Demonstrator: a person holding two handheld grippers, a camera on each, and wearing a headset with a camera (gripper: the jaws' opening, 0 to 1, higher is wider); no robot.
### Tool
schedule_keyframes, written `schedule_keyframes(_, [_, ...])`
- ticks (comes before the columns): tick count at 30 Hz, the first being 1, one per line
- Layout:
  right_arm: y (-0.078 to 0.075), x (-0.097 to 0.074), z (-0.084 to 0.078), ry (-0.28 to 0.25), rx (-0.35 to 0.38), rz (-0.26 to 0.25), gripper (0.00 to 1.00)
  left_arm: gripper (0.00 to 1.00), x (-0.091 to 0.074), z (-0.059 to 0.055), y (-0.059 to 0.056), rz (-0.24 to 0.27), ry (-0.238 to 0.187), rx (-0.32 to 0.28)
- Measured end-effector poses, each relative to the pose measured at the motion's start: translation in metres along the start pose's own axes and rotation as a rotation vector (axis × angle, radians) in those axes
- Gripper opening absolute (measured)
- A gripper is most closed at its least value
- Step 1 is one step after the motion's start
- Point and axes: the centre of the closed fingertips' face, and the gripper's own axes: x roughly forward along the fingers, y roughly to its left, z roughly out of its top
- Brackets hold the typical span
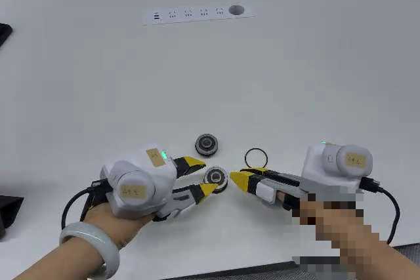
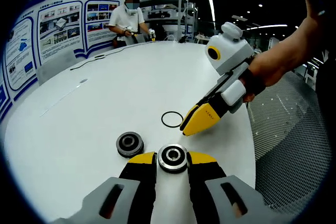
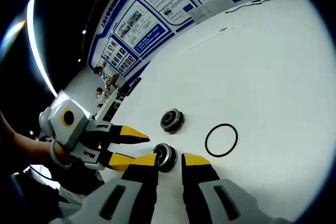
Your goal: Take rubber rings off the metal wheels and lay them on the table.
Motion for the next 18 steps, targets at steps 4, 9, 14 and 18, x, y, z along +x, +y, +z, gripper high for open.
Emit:
schedule_keyframes(4, [-0.001,-0.001,-0.001,-0.002,0.007,-0.002,0.19,0.22,0.005,0.001,-0.002,-0.01,0.012,0.011])
schedule_keyframes(9, [-0.001,0.0,-0.002,-0.006,0.025,0.005,0.18,0.2,0.01,-0.002,-0.004,-0.022,0.031,0.03])
schedule_keyframes(14, [0.002,0.002,-0.004,-0.002,0.033,0.015,0.18,0.19,0.013,-0.005,-0.003,-0.025,0.054,0.036])
schedule_keyframes(18, [0.004,0.004,-0.004,-0.001,0.037,0.022,0.18,0.18,0.014,-0.007,-0.003,-0.029,0.064,0.042])
